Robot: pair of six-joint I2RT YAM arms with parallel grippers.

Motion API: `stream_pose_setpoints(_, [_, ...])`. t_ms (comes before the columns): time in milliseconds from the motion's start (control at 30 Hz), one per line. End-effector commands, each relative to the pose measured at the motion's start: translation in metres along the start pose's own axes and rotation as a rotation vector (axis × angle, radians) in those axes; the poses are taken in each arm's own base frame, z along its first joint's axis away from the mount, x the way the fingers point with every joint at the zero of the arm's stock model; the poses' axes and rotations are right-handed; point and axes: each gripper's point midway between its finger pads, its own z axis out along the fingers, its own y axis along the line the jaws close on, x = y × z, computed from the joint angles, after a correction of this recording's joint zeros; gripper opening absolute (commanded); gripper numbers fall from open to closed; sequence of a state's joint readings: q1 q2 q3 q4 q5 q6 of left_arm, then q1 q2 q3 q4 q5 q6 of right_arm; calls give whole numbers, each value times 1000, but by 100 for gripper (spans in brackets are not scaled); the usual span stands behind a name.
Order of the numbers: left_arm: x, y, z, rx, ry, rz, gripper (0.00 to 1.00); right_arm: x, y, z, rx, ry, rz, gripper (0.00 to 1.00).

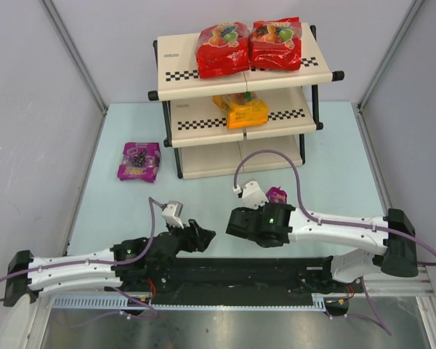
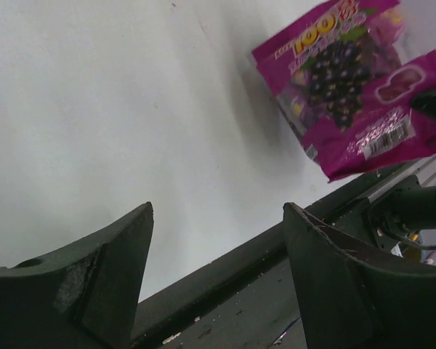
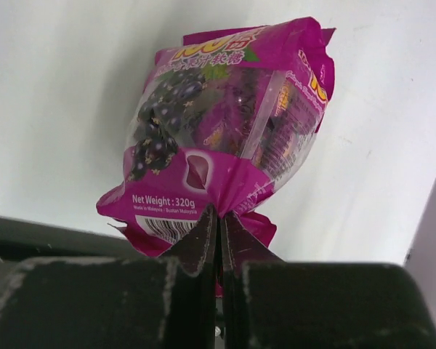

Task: Place and organize the candy bags onto the shelf

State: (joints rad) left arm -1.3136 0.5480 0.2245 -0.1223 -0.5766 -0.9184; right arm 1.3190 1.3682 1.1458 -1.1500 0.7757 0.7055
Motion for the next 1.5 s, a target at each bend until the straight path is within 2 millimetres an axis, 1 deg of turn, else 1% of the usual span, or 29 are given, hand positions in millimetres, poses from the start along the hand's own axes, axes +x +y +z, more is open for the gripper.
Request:
stream_pose_setpoints(0, [-4,9,-5,-26,-24,-26,77,-13,-13,-13,4,-44,-121,0])
stream_pose_setpoints(167, [-10,11,-12,-17,-42,-50,75,-21,31,-10,-124,-78,-195,0])
stream_pose_setpoints(333, [-12,14,-15,-25,-44,-57,75,-17,86,-3,-254,-69,-258,0])
stream_pose_setpoints(367, [-12,13,-15,-26,-44,-57,75,-10,100,1,-282,-46,-278,1])
stream_pose_setpoints(400, [-14,13,-16,-27,-46,-59,75,-10,110,0,-309,-49,-271,7])
stream_pose_setpoints(433, [-14,13,-16,-32,-46,-59,75,-18,129,-3,-371,-87,-243,19])
stream_pose_setpoints(467, [-15,14,-16,-35,-48,-60,75,-15,150,-14,-473,-86,-245,50])
stream_pose_setpoints(500, [-16,13,-16,-37,-51,-62,75,-19,164,-24,-539,-119,-242,55])
stream_pose_setpoints(533, [-16,14,-16,-42,-53,-60,75,-37,184,-40,-626,-202,-192,59])
stream_pose_setpoints(567, [-16,15,-16,-45,-54,-63,75,-40,196,-65,-727,-246,-183,64])
stream_pose_setpoints(600, [-17,16,-16,-51,-59,-65,75,-48,201,-82,-792,-293,-159,64])
stream_pose_setpoints(633, [-17,17,-16,-57,-59,-68,75,-65,208,-101,-860,-370,-99,65])
stream_pose_setpoints(667, [-17,17,-16,-57,-61,-70,75,-72,206,-113,-898,-409,-70,66])
stream_pose_setpoints(733, [-17,17,-16,-59,-62,-76,75,-86,185,-128,-919,-492,31,67])
stream_pose_setpoints(767, [-16,18,-16,-62,-60,-74,75,-94,168,-128,-877,-525,93,67])
stream_pose_setpoints(833, [-15,19,-15,-64,-58,-73,75,-93,134,-122,-815,-549,182,67])
stream_pose_setpoints(900, [-15,18,-15,-64,-54,-66,74,-91,97,-106,-700,-552,318,67])
stream_pose_setpoints(933, [-15,18,-14,-66,-54,-63,75,-80,84,-92,-635,-514,326,67])
stream_pose_setpoints(1000, [-16,17,-14,-73,-49,-44,74,-69,60,-69,-528,-442,465,65])
stream_pose_setpoints(1033, [-17,16,-13,-74,-50,-41,74,-52,47,-51,-451,-386,458,63])
stream_pose_setpoints(1067, [-18,15,-13,-75,-51,-39,74,-43,39,-42,-404,-360,476,55])
stream_pose_setpoints(1100, [-20,13,-13,-75,-53,-32,75,-36,36,-35,-375,-321,540,48])
stream_pose_setpoints(1133, [-20,12,-13,-77,-50,-28,74,-18,28,-19,-302,-271,507,39])
stream_pose_setpoints(1167, [-21,10,-13,-76,-51,-25,74,-11,26,-12,-271,-243,513,24])
stream_pose_setpoints(1233, [-22,9,-13,-75,-51,-22,74,6,22,1,-203,-184,511,17])
stream_pose_setpoints(1267, [-23,8,-13,-75,-51,-22,74,12,24,9,-172,-156,486,10])
stream_pose_setpoints(1367, [-36,3,-18,-80,-73,-23,74,19,34,20,-148,-117,449,0])
stream_pose_setpoints(1433, [-45,6,-22,-105,-89,-5,74,14,51,20,-207,-103,445,0])
stream_pose_setpoints(1467, [-56,-1,-27,-95,-109,-13,74,11,59,20,-245,-108,396,0])
